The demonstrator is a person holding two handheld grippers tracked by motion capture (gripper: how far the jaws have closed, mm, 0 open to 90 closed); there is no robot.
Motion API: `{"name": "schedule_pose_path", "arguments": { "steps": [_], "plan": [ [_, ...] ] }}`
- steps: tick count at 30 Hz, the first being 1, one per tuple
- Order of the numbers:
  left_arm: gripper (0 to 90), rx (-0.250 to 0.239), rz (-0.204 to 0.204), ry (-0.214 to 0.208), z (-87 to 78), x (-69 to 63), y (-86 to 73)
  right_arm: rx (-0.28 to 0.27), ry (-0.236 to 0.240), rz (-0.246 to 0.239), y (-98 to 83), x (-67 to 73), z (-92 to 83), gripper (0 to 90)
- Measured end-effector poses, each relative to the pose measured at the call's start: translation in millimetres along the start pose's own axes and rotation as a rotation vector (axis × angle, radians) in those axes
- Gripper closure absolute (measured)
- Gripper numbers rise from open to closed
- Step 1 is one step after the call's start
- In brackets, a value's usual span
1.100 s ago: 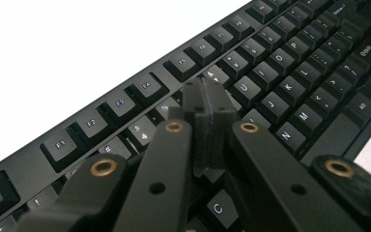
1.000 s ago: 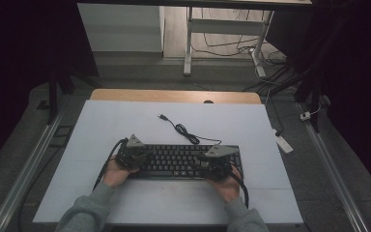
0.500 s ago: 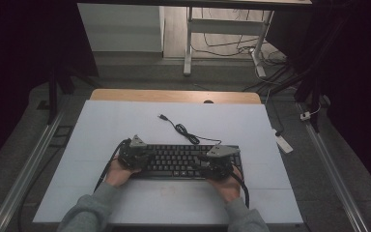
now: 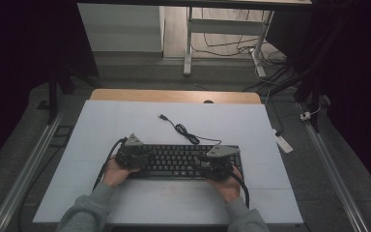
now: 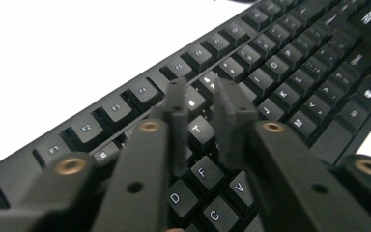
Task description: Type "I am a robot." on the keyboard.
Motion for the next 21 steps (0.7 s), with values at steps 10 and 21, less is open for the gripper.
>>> {"name": "schedule_pose_path", "arguments": {
  "steps": [10, 21],
  "plan": [
    [44.4, -0.03, -0.006, 0.003, -19.8, 5.0, 1.0, 0.004, -0.004, -0.002, -1.1, -0.5, -0.3, 56.7],
    [31.6, -0.033, -0.022, -0.008, -39.7, 12.6, -5.2, -0.006, -0.008, -0.003, -0.3, -2.5, -3.8, 56.4]
  ]
}}
Point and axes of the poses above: each handheld gripper's, and its own axes: z roughly forward along the jaws, y roughly out of its top, x roughly to its left, the point moved 5 cm from there along z, roughly forward along the jaws, and after that the axes turned 10 degrees about y, right-handed, at the moved point
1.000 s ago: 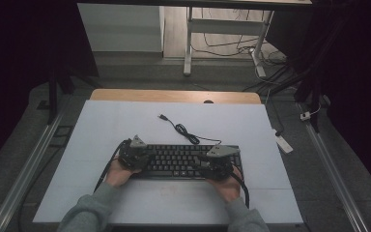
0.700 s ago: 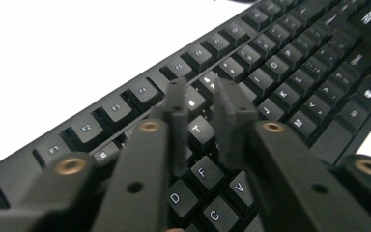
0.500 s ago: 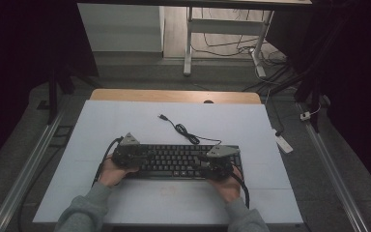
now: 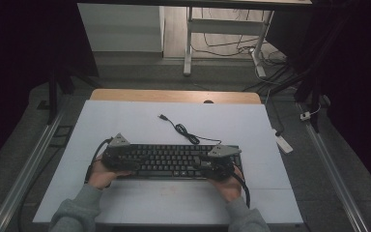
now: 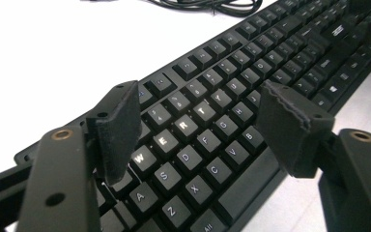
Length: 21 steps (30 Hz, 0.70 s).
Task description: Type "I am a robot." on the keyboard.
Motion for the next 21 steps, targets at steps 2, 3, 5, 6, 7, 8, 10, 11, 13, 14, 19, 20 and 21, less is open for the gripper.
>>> {"name": "schedule_pose_path", "arguments": {
  "steps": [2, 3, 5, 6, 7, 8, 10, 11, 13, 14, 19, 20, 21],
  "plan": [
    [30.3, 0.001, 0.002, 0.001, -1.7, -0.1, -0.7, -0.001, -0.002, -0.002, 0.0, -0.4, -0.8, 56.4],
    [29.7, 0.004, 0.006, 0.0, -2.3, -0.2, -1.2, -0.005, -0.003, -0.001, 0.0, -0.5, -0.9, 56.4],
    [28.3, 0.007, 0.009, 0.0, -3.2, -0.8, -2.3, -0.007, -0.003, 0.0, 0.1, -0.7, -1.4, 56.4],
    [27.9, 0.009, 0.013, 0.0, -3.5, -0.9, -2.8, -0.007, -0.004, 0.0, 0.1, -0.8, -1.4, 56.4],
    [27.5, 0.01, 0.015, 0.001, -3.8, -0.9, -3.2, -0.007, -0.004, 0.0, 0.2, -0.8, -1.4, 56.3],
    [27.2, 0.011, 0.016, 0.0, -4.0, -0.9, -3.4, -0.006, -0.005, -0.001, 0.2, -0.9, -1.4, 56.2],
    [26.7, 0.011, 0.018, 0.001, -4.5, -0.7, -3.7, -0.008, -0.004, -0.001, 0.2, -0.8, -1.0, 56.2],
    [26.6, 0.011, 0.018, 0.001, -4.8, -0.5, -3.8, -0.006, -0.005, -0.002, 0.1, -0.8, -0.9, 56.2],
    [26.3, 0.011, 0.018, 0.002, -4.9, -0.1, -4.0, -0.001, -0.007, -0.004, 0.0, -0.9, -1.2, 56.1],
    [26.3, 0.011, 0.017, 0.003, -4.9, -0.1, -4.1, -0.001, -0.007, -0.004, 0.1, -0.9, -1.3, 56.0],
    [25.9, 0.016, 0.018, 0.006, -4.4, 0.7, -4.9, -0.003, -0.011, -0.004, 0.7, -0.8, -1.3, 55.9],
    [25.7, 0.017, 0.02, 0.006, -4.1, 0.8, -5.1, -0.001, -0.008, -0.006, 1.0, -0.8, -1.2, 55.8],
    [25.7, 0.019, 0.021, 0.007, -3.9, 0.8, -5.3, -0.003, -0.004, -0.004, 1.6, -0.4, -0.9, 55.8]
  ]
}}
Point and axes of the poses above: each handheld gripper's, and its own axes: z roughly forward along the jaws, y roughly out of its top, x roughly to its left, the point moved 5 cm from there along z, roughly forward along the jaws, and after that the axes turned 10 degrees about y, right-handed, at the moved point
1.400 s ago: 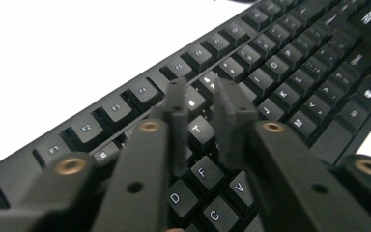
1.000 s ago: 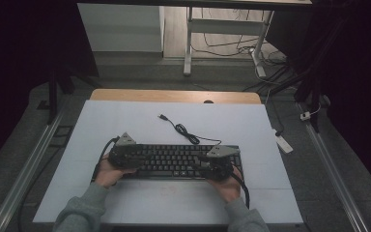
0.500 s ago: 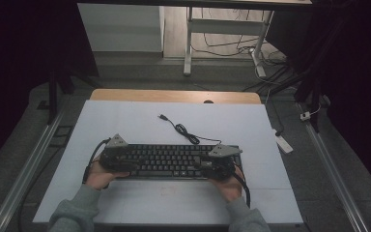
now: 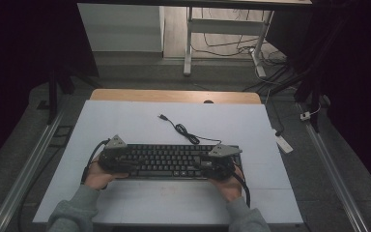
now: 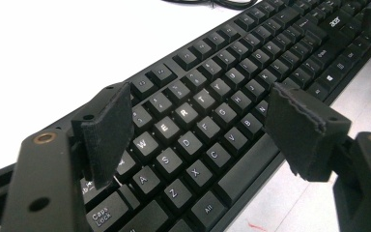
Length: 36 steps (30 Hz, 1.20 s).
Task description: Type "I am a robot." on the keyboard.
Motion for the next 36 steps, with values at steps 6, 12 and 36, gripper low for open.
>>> {"name": "schedule_pose_path", "arguments": {
  "steps": [6, 12, 36],
  "plan": [
    [25.1, 0.014, 0.011, 0.0, 2.9, -1.7, -2.3, -0.007, 0.014, -0.008, 9.2, 3.2, 2.3, 56.2],
    [24.9, 0.02, 0.017, 0.001, 3.9, -2.7, -3.1, 0.025, 0.048, -0.016, 16.8, 9.0, 12.9, 62.7],
    [24.7, 0.028, 0.038, -0.003, 5.5, -4.2, -4.3, 0.212, 0.13, -0.046, 17.3, 25.1, 64.5, 89.4]
  ]
}}
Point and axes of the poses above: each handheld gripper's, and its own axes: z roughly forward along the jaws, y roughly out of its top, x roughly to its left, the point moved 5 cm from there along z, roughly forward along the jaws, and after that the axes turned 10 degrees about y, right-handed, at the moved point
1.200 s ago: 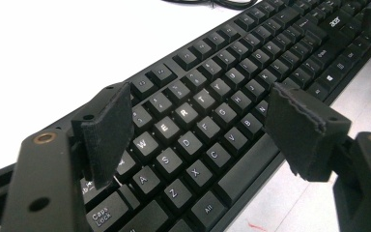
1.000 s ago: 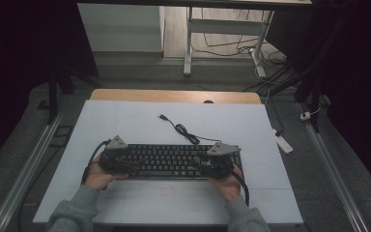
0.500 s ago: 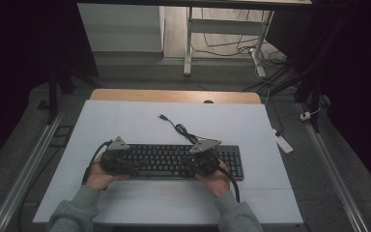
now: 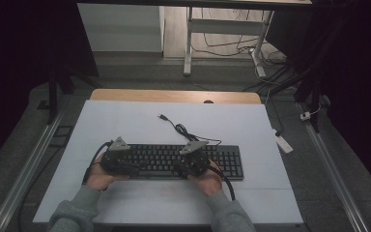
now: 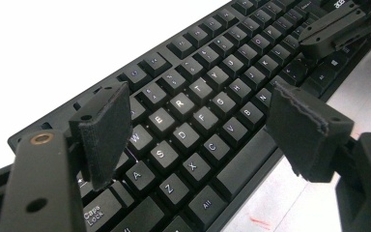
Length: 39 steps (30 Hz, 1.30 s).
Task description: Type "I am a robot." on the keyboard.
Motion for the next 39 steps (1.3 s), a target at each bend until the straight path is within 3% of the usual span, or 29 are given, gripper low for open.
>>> {"name": "schedule_pose_path", "arguments": {
  "steps": [13, 18, 26, 31, 39],
  "plan": [
    [24.7, 0.0, 0.0, 0.001, -0.6, 0.5, -0.2, 0.01, -0.009, 0.002, -3.9, -2.1, 4.1, 89.6],
    [24.7, -0.005, -0.003, 0.004, -0.9, 0.7, 0.0, -0.075, -0.024, -0.008, 1.5, -1.2, -10.3, 89.1],
    [24.8, -0.013, -0.003, 0.012, -2.0, 0.4, 0.6, -0.17, -0.096, 0.011, -8.5, -9.7, -42.6, 63.3],
    [24.9, -0.014, 0.002, 0.014, -1.8, -1.2, 0.9, -0.21, -0.114, 0.017, -20.6, -14.8, -56.2, 57.9],
    [25.3, -0.019, -0.002, 0.017, -3.0, -3.3, -0.5, -0.212, -0.145, -0.002, -28.2, -15.9, -67.2, 55.6]
  ]
}}
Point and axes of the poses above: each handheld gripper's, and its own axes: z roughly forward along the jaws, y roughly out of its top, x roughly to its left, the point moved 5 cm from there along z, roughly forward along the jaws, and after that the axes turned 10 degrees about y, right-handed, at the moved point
